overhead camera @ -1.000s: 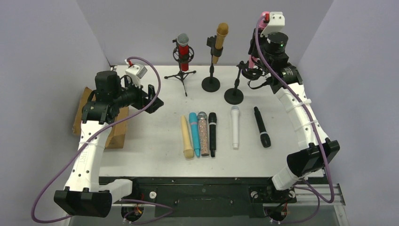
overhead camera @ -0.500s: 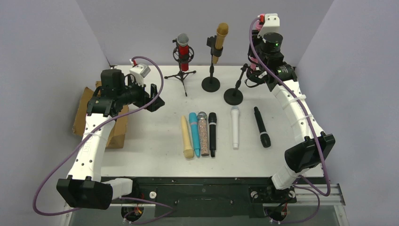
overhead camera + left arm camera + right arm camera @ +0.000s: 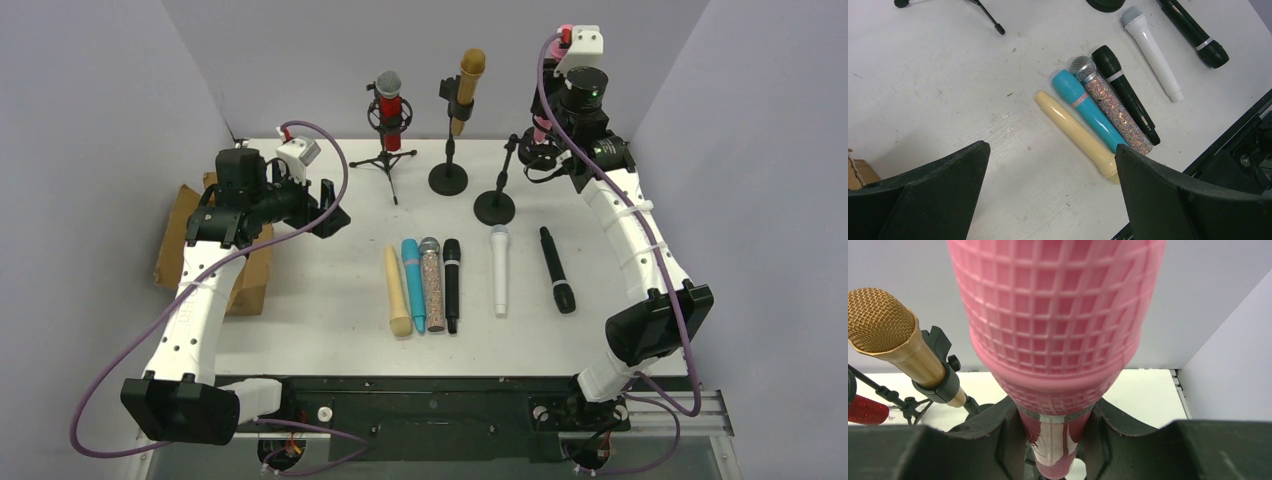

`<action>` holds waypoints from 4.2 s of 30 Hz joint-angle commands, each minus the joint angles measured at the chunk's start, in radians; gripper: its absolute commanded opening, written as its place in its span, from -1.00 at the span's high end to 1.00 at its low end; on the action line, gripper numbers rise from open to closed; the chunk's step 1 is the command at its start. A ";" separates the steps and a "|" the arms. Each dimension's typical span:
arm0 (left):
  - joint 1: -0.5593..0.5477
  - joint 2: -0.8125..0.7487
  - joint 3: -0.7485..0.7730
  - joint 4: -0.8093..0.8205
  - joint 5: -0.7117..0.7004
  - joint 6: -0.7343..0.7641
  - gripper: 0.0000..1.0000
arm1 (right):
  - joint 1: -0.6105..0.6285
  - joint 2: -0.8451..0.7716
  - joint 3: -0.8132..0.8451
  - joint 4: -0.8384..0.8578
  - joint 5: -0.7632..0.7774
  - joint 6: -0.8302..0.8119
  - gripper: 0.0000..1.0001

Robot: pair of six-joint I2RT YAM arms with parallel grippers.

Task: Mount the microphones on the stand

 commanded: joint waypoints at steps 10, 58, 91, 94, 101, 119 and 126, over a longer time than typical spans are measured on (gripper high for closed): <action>0.005 -0.032 -0.002 0.065 -0.020 0.008 -0.93 | -0.005 0.006 -0.071 0.042 0.034 -0.014 1.00; 0.043 -0.051 -0.043 0.090 -0.023 0.029 -0.93 | 0.025 0.037 -0.106 0.073 0.150 -0.095 1.00; 0.076 -0.066 -0.066 0.093 -0.001 0.039 -0.93 | 0.017 0.066 -0.140 0.104 0.173 -0.093 1.00; 0.078 -0.068 -0.068 0.092 -0.001 0.040 -0.93 | 0.020 0.063 -0.147 0.091 0.196 -0.102 1.00; 0.079 -0.068 -0.072 0.098 0.005 0.038 -0.93 | 0.020 0.062 -0.146 0.064 0.198 -0.099 0.79; 0.117 -0.063 -0.101 0.132 -0.006 0.030 -0.93 | 0.038 -0.107 -0.197 -0.015 0.087 0.002 -0.58; 0.150 -0.044 -0.153 0.205 -0.021 0.003 -0.93 | 0.037 -0.344 -0.469 -0.016 0.042 0.099 -0.61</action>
